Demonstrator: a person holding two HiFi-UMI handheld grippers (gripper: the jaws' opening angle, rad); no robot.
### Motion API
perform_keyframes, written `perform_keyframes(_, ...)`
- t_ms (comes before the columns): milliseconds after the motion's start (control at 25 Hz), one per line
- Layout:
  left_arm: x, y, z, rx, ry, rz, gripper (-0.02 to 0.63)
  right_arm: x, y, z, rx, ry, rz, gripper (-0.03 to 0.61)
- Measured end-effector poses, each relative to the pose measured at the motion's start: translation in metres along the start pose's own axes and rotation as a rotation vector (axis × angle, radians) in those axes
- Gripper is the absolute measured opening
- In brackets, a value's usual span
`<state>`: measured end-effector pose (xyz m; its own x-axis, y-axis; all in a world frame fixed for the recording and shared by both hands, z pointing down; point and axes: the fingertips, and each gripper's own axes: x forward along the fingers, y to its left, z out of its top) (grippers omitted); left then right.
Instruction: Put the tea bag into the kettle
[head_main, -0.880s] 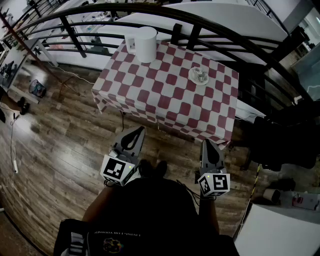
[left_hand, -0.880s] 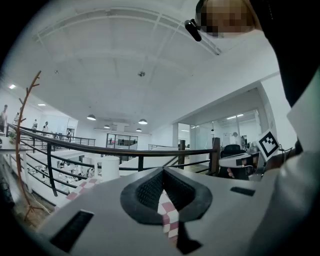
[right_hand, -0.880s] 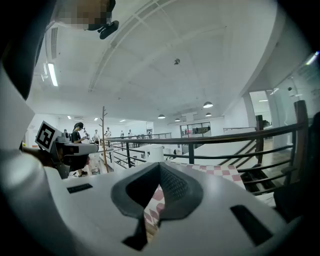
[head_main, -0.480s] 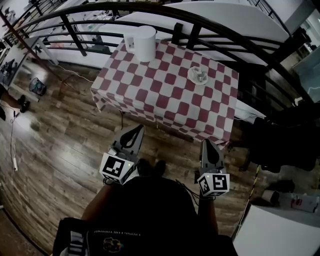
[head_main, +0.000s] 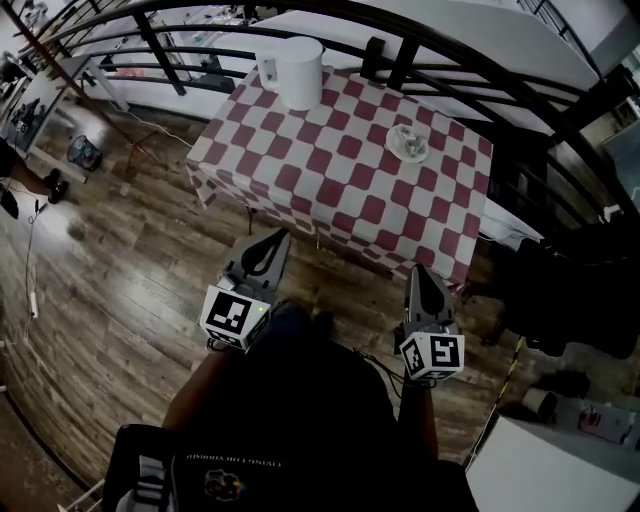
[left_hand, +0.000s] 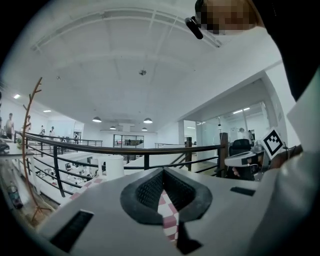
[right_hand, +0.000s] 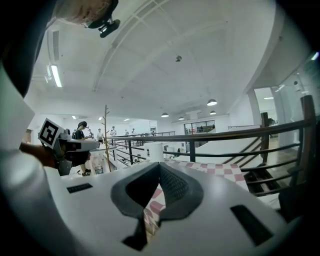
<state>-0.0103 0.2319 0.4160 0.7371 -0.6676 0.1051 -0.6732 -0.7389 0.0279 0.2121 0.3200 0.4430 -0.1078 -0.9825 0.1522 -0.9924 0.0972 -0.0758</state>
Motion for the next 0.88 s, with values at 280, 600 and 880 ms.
perform_keyframes(280,0.013,0.035,-0.002,-0.008,0.022,0.04,0.003,0.028,-0.003,0.006,0.02,-0.003,0.014,0.011)
perform_keyframes(600,0.072,0.126,0.007,0.011,0.033,0.028,0.003,0.104,-0.002,0.017,0.029,0.011,-0.046,0.011)
perform_keyframes(880,0.124,0.206,0.014,0.021,0.05,-0.039,0.003,0.19,0.024,0.039,0.016,0.002,-0.082,0.011)
